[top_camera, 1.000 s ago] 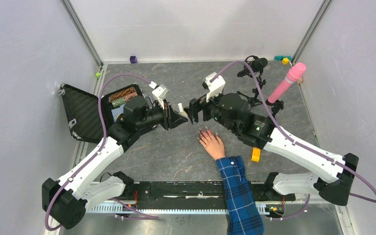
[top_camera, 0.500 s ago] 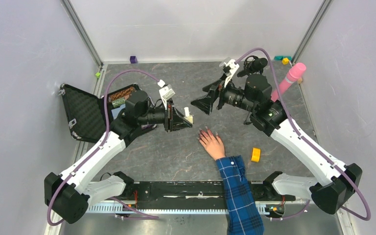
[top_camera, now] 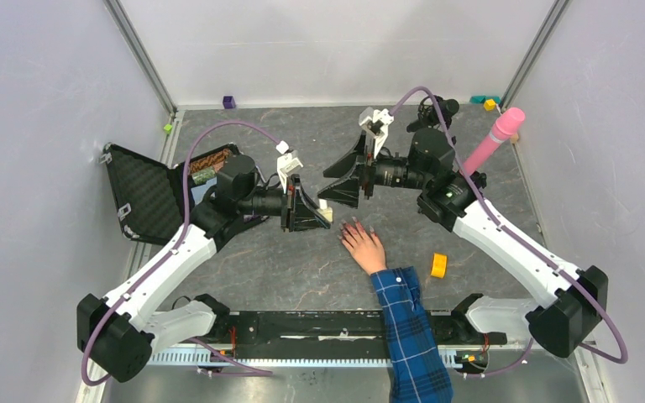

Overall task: Paint the nails
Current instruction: Screw the nail polish bottle.

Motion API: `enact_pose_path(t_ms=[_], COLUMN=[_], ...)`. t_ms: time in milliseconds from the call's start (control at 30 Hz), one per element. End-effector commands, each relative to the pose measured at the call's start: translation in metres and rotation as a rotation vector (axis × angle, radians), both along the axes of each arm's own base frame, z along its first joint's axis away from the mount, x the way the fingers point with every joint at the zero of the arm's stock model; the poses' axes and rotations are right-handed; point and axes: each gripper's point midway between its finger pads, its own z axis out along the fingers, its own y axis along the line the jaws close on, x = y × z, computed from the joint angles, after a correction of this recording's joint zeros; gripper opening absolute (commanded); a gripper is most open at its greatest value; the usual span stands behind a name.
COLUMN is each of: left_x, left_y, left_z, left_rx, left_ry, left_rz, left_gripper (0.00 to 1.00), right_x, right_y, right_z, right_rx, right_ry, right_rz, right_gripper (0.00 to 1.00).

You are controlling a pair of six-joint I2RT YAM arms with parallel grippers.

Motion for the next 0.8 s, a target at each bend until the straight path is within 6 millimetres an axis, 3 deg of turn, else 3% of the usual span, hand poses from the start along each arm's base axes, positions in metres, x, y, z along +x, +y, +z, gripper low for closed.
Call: enact_pose_path(t_ms=[0,767], left_x=[-0.005,-0.004], left_y=[-0.004,-0.003], left_z=[0.022,0.023], left_rx=[-0.046,-0.047], left_ry=[-0.082,-0.092], left_rz=[-0.057,-0.044], left_gripper=[0.02,0.02], right_x=[-0.007,-0.008], right_y=[0.006,0.018], right_z=[-0.009,-0.039], right_rx=[-0.005,-0.078], right_ry=[0.017,0.087], right_rz=[0.056,0.092], right_gripper=[0.73,0.50])
